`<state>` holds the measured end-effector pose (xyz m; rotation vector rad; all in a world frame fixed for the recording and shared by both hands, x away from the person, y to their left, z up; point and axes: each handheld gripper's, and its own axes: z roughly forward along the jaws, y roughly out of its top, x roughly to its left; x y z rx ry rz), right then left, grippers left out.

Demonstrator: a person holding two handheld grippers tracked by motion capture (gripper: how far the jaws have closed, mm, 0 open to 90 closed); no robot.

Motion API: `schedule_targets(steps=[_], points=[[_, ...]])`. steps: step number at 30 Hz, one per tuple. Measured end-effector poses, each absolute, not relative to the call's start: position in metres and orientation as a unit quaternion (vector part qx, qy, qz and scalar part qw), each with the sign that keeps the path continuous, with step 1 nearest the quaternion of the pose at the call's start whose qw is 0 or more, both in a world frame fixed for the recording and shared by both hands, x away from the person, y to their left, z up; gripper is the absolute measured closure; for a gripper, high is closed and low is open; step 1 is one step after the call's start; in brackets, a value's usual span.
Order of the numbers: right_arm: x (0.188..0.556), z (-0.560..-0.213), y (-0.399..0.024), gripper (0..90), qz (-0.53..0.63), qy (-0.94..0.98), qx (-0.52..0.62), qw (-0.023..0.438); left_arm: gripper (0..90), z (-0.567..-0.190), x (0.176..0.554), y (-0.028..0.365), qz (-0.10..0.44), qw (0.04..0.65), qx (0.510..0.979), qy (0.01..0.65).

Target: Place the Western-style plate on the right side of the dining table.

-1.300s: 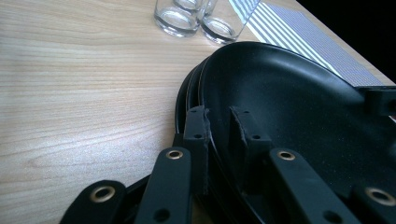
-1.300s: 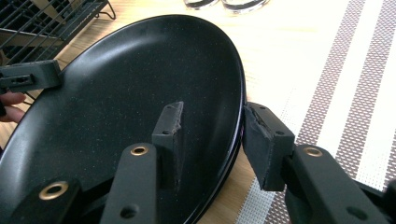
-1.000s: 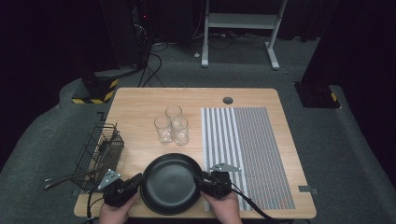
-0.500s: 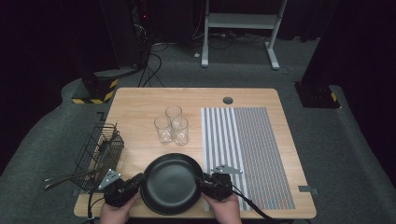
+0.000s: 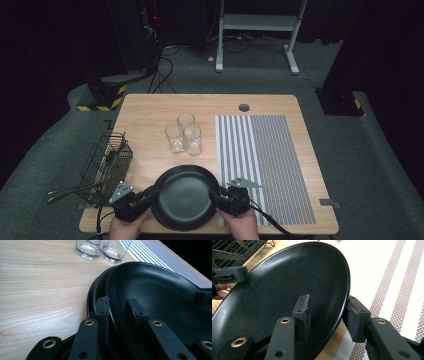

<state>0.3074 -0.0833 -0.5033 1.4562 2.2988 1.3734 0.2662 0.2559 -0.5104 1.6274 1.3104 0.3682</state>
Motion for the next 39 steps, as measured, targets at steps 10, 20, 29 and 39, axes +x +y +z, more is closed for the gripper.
schedule_targets(steps=[10,20,29,39], points=[[0.300,-0.503,-0.086,63.6,0.447,0.753,0.477,0.068,73.6,-0.510,0.267,0.253,0.150,0.484,0.671,0.542],[0.301,-0.499,-0.087,63.6,0.449,0.752,0.475,0.083,73.1,-0.513,0.271,0.247,0.142,0.473,0.682,0.540],[0.309,-0.493,-0.088,64.3,0.449,0.752,0.474,0.091,70.9,-0.513,0.271,0.243,0.149,0.468,0.689,0.533],[0.318,-0.489,-0.089,57.9,0.456,0.753,0.466,0.095,65.1,-0.514,0.270,0.238,0.164,0.463,0.701,0.517]])
